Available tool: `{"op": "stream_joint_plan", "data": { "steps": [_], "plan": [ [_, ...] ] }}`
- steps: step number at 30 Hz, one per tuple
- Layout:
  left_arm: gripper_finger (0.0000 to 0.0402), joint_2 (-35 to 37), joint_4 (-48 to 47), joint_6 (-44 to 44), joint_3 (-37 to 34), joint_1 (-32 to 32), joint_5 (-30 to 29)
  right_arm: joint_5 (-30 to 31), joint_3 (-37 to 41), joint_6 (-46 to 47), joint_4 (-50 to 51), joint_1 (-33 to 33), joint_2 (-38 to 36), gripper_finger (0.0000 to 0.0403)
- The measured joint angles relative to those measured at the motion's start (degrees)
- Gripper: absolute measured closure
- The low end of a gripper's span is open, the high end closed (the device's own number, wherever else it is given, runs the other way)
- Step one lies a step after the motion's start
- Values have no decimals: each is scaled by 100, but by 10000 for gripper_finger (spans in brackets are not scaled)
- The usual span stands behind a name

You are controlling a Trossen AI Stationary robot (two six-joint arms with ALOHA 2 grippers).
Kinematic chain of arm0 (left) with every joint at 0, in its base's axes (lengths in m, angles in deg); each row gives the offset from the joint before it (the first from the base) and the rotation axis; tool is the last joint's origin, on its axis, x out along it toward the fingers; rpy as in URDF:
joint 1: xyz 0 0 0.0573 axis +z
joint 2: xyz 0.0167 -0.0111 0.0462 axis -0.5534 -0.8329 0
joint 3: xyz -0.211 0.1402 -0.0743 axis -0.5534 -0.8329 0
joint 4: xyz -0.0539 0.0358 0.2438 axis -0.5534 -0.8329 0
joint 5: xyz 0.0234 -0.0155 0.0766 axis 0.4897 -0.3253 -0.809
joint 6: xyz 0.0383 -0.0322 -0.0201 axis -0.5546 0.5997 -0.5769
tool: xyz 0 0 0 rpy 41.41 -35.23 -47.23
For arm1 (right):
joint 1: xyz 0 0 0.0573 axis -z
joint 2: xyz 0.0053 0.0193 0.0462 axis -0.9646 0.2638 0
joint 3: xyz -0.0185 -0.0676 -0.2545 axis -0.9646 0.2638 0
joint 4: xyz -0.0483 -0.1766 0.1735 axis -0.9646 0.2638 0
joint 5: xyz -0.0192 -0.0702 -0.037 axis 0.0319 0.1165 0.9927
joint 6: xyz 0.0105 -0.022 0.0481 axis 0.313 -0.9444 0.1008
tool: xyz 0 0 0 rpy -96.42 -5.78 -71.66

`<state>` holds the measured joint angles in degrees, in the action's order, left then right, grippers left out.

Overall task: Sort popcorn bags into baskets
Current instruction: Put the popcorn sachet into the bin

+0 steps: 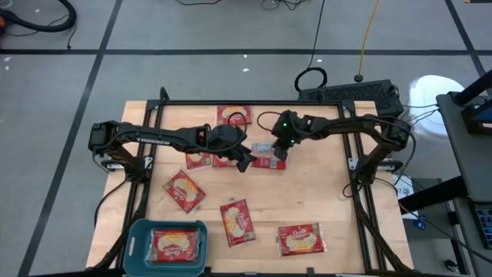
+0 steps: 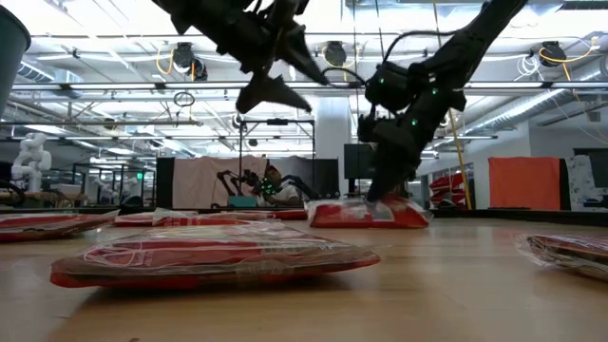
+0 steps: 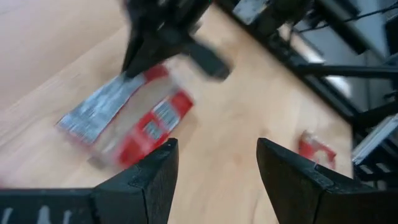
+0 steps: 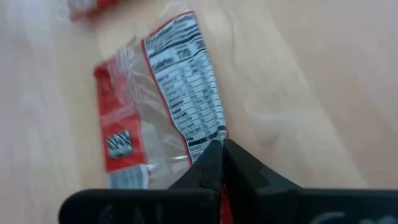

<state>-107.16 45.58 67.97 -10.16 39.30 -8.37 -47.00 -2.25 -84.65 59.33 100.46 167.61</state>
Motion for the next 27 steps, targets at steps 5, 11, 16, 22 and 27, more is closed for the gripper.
{"op": "stream_joint_plan", "data": {
  "steps": [5,11,16,22,27],
  "plan": [
    [183,0,-787,-176,-2,67,-384,4,0,98,19,0,-329,403],
    [183,0,-922,-545,-2,220,-476,5,-8,108,26,0,-471,403],
    [183,-134,-651,-705,-173,366,-478,-2,-9,109,87,-14,-468,402],
    [183,-424,608,-760,-748,541,-399,-20,-9,117,77,-89,-468,402],
    [158,-587,1820,-890,-1098,607,-416,-13,-9,107,42,-224,-468,402]
  ]
}}
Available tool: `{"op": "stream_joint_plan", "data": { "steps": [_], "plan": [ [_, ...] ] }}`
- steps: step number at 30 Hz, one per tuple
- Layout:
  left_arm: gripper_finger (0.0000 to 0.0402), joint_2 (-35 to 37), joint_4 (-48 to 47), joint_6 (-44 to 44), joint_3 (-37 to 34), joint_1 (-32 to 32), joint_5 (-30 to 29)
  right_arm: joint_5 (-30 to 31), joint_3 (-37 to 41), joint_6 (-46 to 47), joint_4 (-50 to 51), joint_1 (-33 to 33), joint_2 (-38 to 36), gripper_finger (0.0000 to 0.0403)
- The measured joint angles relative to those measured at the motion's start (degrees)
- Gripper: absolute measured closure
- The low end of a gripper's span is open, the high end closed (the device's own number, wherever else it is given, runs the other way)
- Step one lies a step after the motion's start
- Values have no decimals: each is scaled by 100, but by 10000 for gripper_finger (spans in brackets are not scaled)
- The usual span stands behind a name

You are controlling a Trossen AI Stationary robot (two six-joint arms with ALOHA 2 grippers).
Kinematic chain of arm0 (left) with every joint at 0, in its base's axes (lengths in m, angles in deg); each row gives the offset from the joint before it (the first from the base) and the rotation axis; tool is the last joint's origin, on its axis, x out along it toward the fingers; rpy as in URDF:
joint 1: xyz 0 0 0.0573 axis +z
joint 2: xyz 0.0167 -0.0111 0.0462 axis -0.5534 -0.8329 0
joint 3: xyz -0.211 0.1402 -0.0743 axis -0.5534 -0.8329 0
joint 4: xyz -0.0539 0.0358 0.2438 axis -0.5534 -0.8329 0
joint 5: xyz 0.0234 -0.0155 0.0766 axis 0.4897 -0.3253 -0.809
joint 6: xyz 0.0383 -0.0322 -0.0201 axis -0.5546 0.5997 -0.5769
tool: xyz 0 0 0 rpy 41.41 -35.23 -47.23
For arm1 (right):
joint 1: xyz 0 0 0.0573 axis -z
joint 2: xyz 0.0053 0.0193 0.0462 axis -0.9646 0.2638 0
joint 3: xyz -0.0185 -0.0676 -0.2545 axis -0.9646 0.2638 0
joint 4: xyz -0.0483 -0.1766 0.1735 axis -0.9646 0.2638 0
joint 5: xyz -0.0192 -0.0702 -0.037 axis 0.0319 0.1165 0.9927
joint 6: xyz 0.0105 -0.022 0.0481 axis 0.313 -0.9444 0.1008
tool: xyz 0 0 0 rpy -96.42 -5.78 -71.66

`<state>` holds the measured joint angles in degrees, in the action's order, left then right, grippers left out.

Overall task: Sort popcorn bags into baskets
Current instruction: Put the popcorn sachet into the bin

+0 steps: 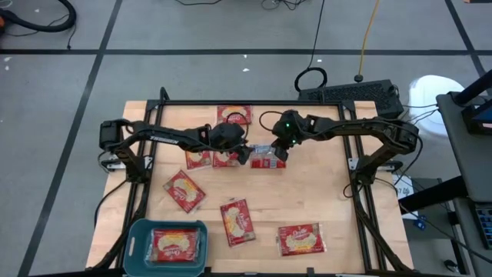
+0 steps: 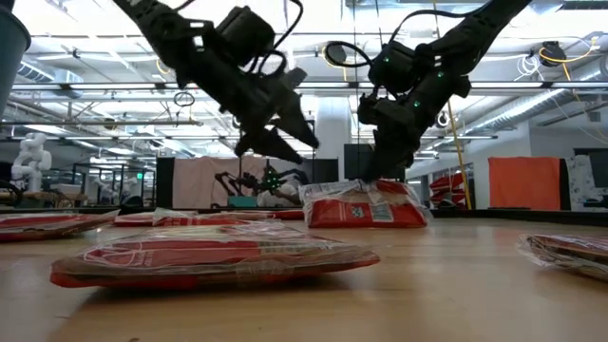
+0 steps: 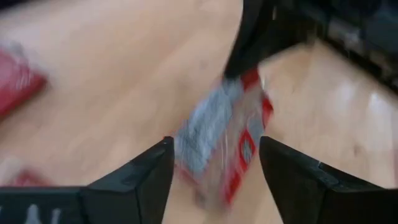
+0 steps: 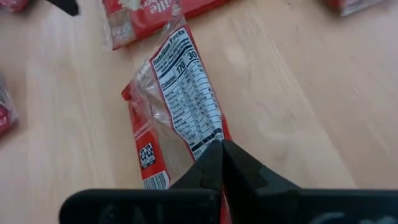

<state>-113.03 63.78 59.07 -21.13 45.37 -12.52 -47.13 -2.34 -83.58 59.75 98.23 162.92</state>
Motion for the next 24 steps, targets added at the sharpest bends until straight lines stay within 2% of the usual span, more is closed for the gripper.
{"op": "stream_joint_plan", "data": {
  "steps": [2,5,9,15,20,24],
  "plan": [
    [136,-92,79,-38,-143,20,26,-4,-2,28,-41,-58,0,402],
    [104,-334,475,-11,-276,68,424,0,-4,73,-120,-129,0,402],
    [89,-598,611,81,-287,90,536,-4,-7,94,-167,-187,-2,402],
    [116,-894,1119,238,-289,96,628,-7,-7,66,-141,-192,-4,403],
    [141,-910,933,368,-290,85,609,-164,-7,128,272,-185,-4,402],
    [161,-912,778,473,-290,57,634,-155,-4,-173,604,-230,-4,374]
  ]
}}
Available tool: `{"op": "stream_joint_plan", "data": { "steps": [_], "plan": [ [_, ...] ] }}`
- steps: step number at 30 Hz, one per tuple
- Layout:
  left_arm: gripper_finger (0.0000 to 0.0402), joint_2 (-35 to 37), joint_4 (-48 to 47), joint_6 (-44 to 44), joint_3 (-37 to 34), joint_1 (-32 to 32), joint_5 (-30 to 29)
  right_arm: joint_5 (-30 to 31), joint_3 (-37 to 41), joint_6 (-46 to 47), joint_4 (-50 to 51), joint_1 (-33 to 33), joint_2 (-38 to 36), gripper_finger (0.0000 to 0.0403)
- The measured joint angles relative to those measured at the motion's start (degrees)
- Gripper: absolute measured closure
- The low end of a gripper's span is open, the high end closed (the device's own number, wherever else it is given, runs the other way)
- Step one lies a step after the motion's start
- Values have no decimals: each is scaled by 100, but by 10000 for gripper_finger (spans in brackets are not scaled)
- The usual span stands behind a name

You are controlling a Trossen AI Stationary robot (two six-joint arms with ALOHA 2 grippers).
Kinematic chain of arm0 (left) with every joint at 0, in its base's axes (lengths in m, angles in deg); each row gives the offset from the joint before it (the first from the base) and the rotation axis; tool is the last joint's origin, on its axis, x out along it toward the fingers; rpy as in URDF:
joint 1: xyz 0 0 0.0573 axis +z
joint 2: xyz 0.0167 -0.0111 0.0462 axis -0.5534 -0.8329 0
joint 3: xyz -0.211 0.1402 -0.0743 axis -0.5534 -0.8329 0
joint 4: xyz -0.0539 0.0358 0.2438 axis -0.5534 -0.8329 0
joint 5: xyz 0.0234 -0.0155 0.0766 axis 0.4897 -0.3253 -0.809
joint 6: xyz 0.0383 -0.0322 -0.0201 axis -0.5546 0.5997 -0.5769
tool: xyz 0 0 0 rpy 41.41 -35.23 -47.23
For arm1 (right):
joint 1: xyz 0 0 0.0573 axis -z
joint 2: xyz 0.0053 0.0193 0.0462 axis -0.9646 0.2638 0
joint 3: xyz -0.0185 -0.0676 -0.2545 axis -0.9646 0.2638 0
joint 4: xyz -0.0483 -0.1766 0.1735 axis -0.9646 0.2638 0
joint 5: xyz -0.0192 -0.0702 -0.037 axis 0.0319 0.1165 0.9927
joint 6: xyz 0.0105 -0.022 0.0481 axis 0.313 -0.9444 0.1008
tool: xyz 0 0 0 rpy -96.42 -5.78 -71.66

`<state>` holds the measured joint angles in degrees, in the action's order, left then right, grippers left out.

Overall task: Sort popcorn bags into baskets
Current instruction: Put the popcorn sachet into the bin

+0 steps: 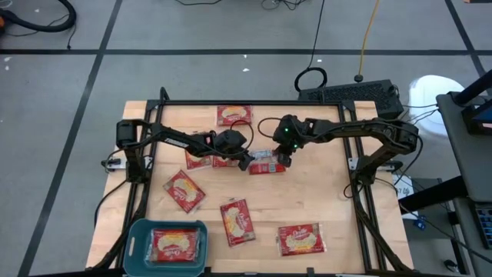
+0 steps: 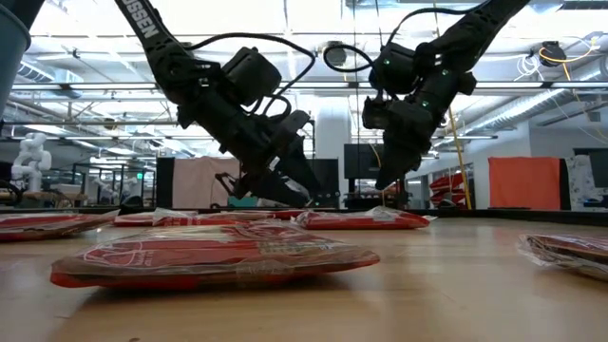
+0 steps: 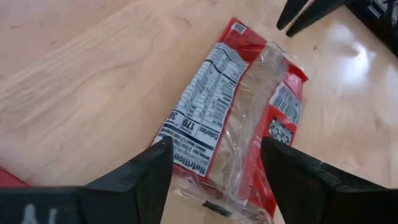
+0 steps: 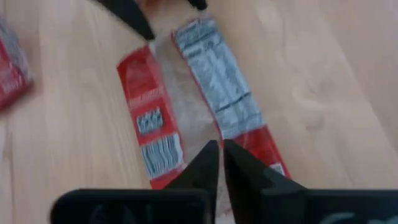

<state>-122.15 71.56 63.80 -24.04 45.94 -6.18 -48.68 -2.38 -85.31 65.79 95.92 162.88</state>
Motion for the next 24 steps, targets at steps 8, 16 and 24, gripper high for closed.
{"op": "stream_joint_plan", "data": {
  "steps": [8,16,24],
  "plan": [
    [190,115,100,263,9,-183,14,38,423,-324,-746,202,0,250],
    [195,393,-72,326,7,-439,-195,140,976,-231,-1264,205,297,200],
    [195,396,-166,622,7,-649,-198,146,1180,40,-1894,192,546,289]
  ]
}}
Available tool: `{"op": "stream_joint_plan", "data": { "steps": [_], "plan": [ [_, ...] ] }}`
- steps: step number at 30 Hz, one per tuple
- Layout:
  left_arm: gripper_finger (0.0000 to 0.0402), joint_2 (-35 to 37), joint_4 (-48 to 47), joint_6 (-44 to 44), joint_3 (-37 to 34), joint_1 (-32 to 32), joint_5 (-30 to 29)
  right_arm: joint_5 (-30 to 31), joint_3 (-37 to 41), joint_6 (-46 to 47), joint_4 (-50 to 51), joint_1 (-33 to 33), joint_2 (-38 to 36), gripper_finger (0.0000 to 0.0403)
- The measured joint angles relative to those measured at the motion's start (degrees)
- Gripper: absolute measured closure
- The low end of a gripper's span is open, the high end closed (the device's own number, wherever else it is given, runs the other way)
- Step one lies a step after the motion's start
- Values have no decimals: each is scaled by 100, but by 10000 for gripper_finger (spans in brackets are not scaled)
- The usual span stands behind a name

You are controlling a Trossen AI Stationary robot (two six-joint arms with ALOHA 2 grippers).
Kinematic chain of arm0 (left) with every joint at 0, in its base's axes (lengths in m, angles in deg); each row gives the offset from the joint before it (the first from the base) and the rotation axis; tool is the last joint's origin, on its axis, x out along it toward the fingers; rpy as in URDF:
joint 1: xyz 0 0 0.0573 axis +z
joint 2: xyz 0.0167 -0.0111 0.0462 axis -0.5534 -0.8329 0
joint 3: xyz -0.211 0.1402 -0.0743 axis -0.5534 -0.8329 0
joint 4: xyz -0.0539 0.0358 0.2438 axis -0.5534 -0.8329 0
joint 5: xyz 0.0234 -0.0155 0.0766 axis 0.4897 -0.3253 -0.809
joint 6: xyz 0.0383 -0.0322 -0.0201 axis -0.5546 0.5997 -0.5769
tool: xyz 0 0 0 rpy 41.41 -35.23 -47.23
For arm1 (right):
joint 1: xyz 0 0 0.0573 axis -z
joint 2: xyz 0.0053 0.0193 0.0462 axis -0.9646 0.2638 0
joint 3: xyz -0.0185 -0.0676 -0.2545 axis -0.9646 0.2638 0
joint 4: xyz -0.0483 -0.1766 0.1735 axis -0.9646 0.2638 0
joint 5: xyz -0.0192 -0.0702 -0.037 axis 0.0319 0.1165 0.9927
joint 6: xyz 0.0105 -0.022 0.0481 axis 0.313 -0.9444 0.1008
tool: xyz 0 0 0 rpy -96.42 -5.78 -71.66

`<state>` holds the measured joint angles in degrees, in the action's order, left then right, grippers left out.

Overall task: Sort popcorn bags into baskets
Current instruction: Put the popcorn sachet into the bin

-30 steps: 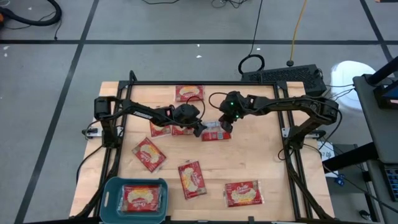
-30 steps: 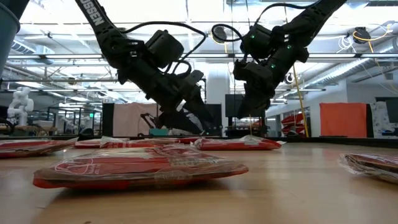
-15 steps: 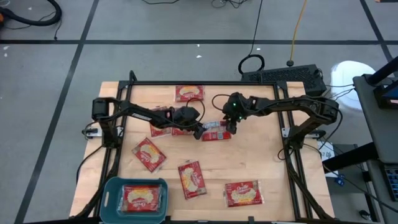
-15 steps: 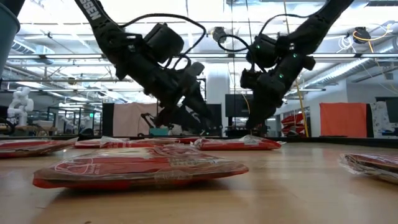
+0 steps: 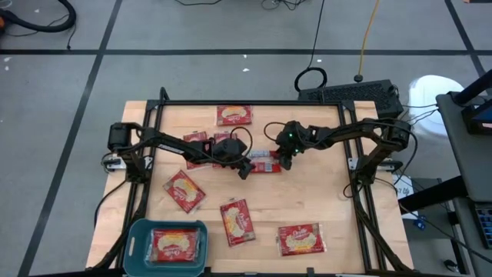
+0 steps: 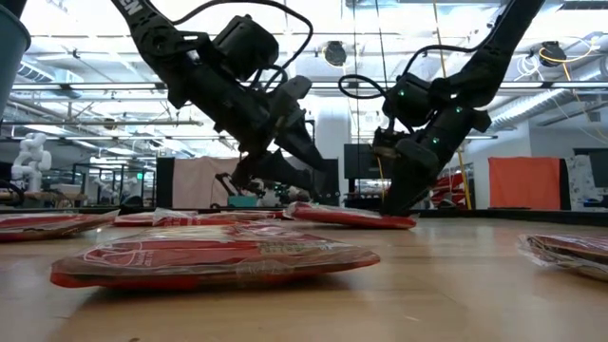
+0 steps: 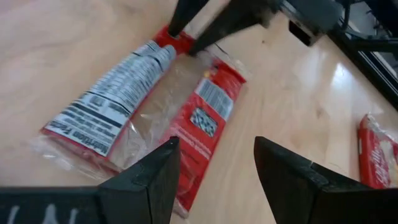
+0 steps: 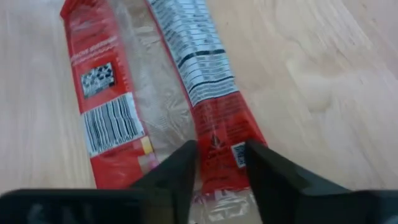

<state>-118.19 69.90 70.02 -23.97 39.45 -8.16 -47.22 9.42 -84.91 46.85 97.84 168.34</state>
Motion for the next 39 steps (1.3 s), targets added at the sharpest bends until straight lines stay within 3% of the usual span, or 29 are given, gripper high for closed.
{"op": "stream_joint_plan", "data": {
  "steps": [5,7,20,32,35,39],
  "plan": [
    [195,0,-1,116,0,-42,-24,3,10,199,-229,0,12,379],
    [195,0,1,165,0,-42,-43,4,11,243,-245,0,13,395],
    [195,0,3,331,35,212,-151,7,24,496,-53,0,-365,403],
    [195,0,27,367,37,383,-108,-474,22,1360,471,77,-1185,402],
    [195,0,41,545,39,317,-43,-448,20,1308,484,136,-1377,387],
    [195,0,59,725,39,149,-22,-452,16,1189,479,330,-1321,339]
  ]
}}
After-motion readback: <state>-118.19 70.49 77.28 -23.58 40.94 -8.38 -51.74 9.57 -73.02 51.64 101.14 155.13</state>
